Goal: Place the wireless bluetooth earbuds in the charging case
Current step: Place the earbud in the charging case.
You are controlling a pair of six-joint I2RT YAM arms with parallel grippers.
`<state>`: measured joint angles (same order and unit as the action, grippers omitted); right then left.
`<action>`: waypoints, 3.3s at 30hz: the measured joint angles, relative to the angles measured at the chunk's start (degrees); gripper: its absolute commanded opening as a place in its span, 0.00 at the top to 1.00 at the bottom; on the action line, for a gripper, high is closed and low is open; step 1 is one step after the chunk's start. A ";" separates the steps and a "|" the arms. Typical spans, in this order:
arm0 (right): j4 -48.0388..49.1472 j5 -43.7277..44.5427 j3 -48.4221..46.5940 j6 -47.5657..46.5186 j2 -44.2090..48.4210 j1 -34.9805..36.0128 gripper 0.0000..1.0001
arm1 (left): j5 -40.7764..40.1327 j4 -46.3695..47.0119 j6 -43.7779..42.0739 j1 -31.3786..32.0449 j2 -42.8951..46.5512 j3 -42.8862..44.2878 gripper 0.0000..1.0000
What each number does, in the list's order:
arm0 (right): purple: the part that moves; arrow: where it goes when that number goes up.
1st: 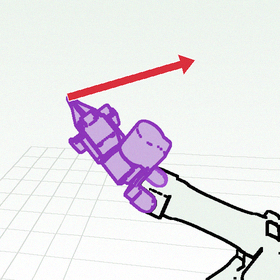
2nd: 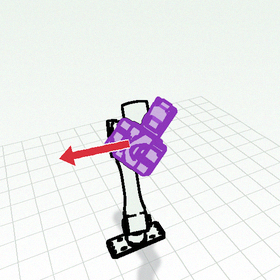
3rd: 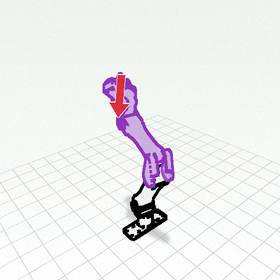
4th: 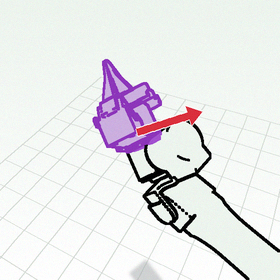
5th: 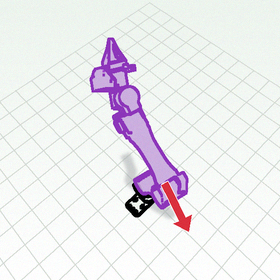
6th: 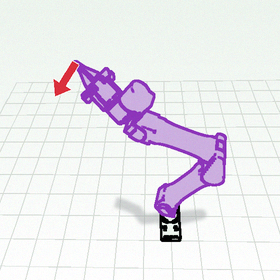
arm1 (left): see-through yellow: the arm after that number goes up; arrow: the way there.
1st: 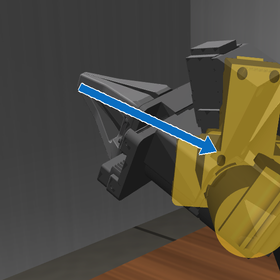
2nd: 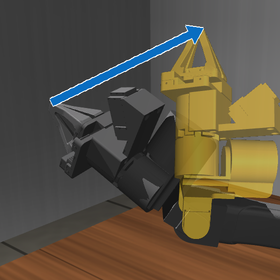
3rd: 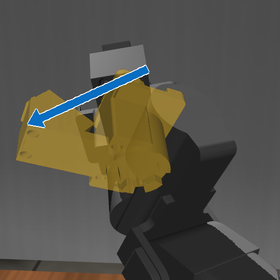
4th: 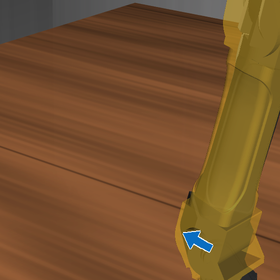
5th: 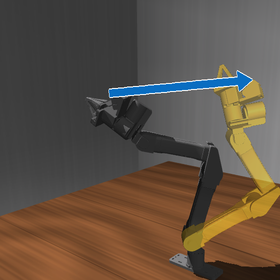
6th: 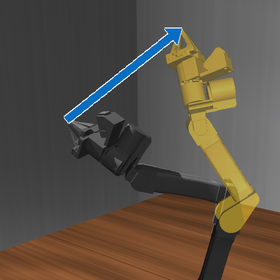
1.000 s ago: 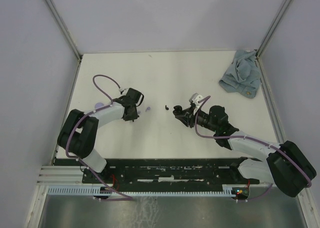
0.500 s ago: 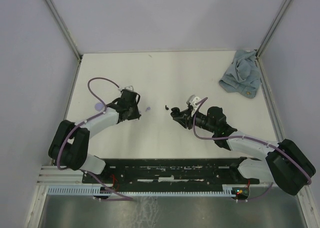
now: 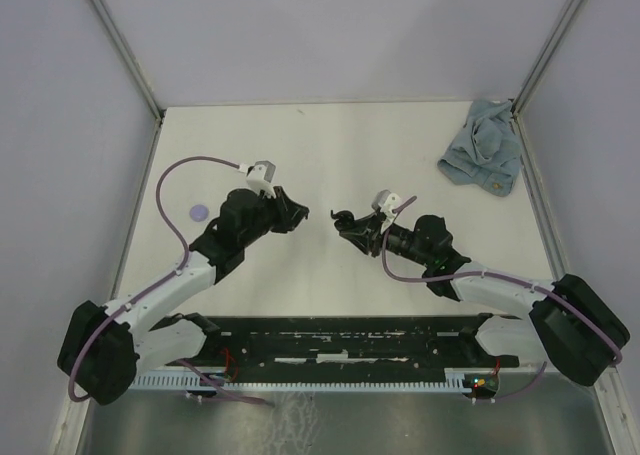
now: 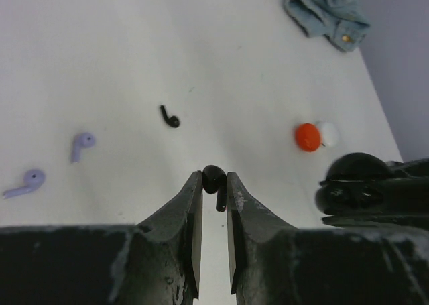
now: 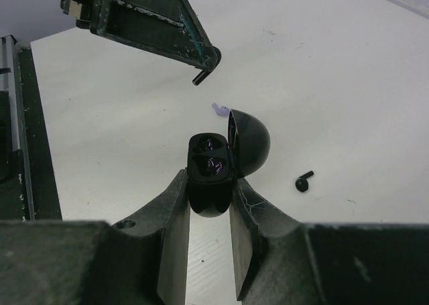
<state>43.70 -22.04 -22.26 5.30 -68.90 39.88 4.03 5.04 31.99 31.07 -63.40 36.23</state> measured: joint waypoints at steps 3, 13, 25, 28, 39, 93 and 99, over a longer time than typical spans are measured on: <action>1.70 -0.35 0.00 0.00 -0.35 0.26 0.95 | 1.14 4.74 -1.18 3.10 2.78 -1.29 0.87; 4.87 -2.56 -0.04 1.55 -1.44 0.52 0.95 | 3.02 17.51 -4.44 10.40 8.63 -2.69 0.87; 6.08 -4.13 -1.25 3.91 3.45 0.52 0.95 | 4.28 29.29 -6.56 13.81 8.98 -6.08 0.87; 6.43 -4.94 -1.64 4.26 4.48 0.52 0.95 | 4.66 31.36 -6.71 14.21 8.79 -6.36 0.87; 7.48 -5.44 -1.84 6.36 5.14 0.52 0.95 | 4.98 35.85 -8.00 16.85 7.61 -6.64 0.88; 10.08 -6.82 -1.86 9.01 6.51 0.52 0.95 | 2.10 39.34 -8.09 17.68 6.64 -7.91 0.86; 10.05 -6.80 -1.88 9.01 6.60 0.52 0.95 | 2.14 40.22 -8.07 17.94 6.56 -8.44 0.84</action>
<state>53.76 -28.84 -24.14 14.31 -62.30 40.40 6.17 45.25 23.92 49.01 -56.84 27.79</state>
